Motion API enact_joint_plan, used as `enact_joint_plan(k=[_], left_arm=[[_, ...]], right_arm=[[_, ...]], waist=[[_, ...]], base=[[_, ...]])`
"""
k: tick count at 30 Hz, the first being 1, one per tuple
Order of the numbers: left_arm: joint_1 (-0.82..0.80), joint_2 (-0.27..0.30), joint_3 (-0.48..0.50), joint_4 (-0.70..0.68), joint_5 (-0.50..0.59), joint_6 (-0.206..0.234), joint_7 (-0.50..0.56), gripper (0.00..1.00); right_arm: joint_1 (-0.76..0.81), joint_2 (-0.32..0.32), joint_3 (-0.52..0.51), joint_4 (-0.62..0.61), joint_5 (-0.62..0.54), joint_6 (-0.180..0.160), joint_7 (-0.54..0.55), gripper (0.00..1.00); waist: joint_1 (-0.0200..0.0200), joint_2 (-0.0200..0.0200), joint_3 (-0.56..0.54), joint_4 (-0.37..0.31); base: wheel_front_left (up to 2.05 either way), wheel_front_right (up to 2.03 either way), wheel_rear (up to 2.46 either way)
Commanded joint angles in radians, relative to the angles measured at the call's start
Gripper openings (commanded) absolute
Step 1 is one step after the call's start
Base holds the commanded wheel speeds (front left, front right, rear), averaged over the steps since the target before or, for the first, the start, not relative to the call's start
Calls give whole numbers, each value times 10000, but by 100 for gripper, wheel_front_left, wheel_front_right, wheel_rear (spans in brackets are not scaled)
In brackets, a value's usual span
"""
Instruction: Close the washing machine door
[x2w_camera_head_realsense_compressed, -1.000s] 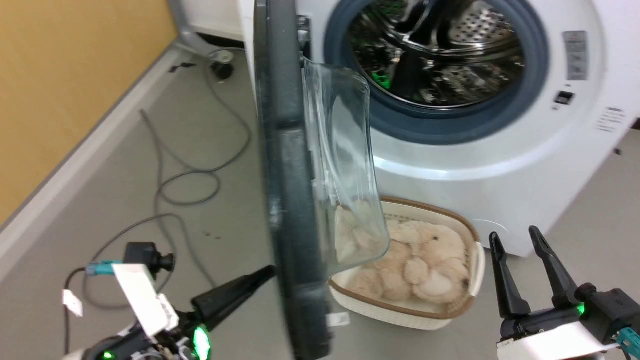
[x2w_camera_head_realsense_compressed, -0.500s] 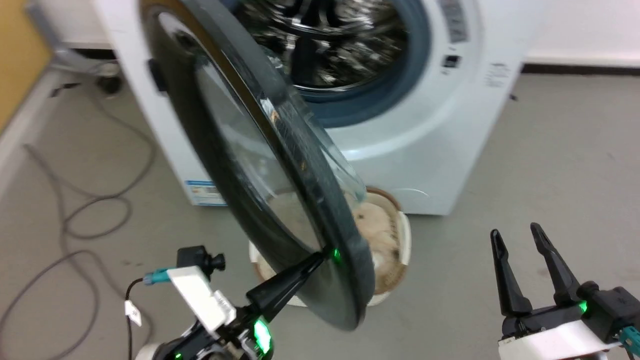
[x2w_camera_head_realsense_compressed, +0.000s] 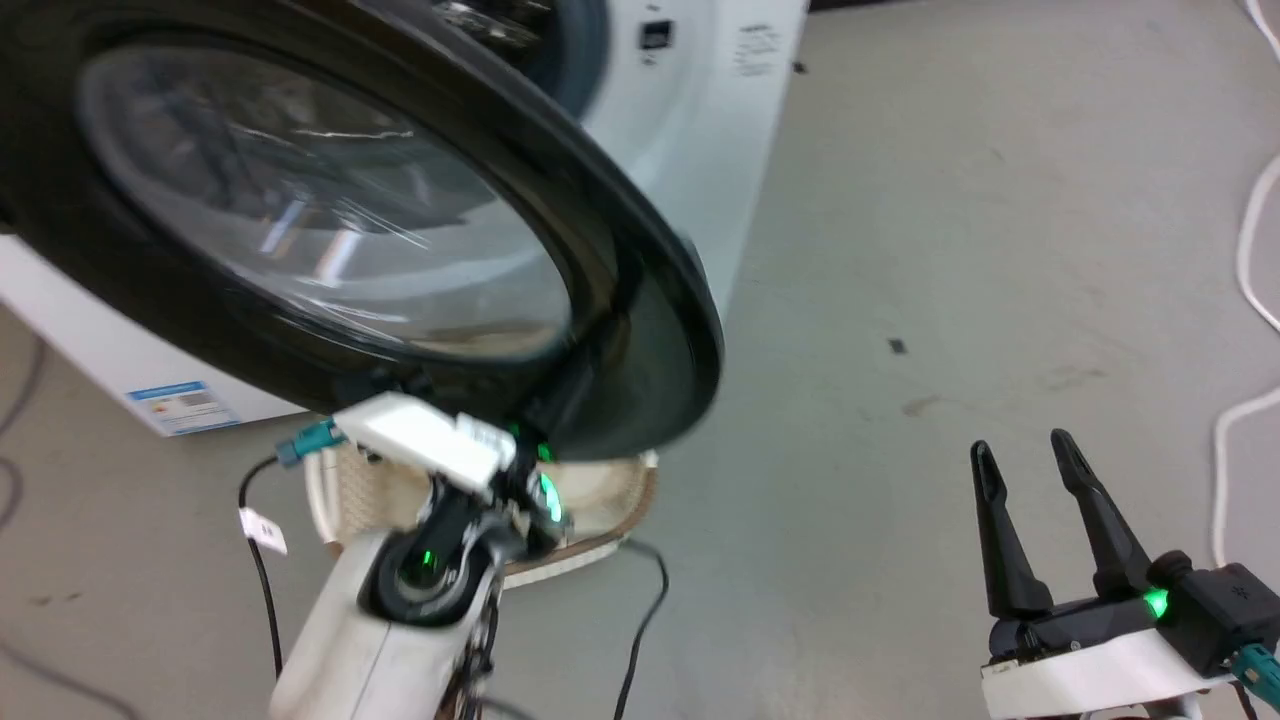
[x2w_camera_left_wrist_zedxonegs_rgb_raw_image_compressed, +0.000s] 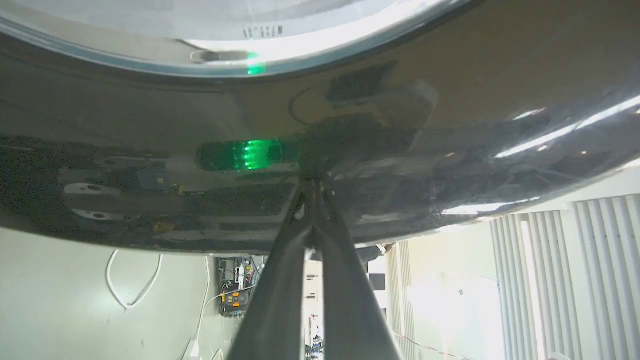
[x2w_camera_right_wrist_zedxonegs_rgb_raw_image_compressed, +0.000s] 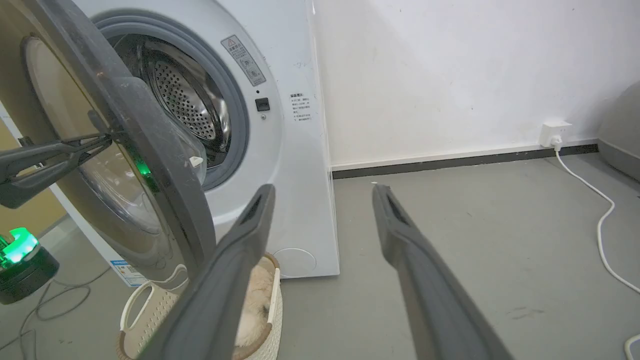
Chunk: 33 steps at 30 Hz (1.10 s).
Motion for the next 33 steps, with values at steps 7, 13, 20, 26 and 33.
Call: enact_joint_plan(k=[7,13,20,26,33], left_arm=[[-1570,0,-311,1487,-174,-191,-1922,0],[-1456,0,-917,1501,95,-220,-1991,0],[-346,1159,-2416,-17,2869,-222,-2423,0],[426,2798,-3610,-614,5934,-223,-4209,0],[1088,3687,-2673,-1234,8718,908,-5293,0]], right_arm=[[-183,172,41,-4,75,8,-45,100],[-109,220,-53,-8,36,8,-45,100],[32,126,-105,-43,8,8,-45,100],[239,31,-189,14,68,8,-45,100],[449,-77,-201,-83,64,8,-45,100]], waist=[[0,-1,181,-583],[0,-1,-115,-205],[0,-1,-669,686],[0,-1,-1277,1485],[0,-1,-1643,2221]], base=[[0,0,0],[0,0,0],[0,0,0],[0,0,0],[0,0,0]])
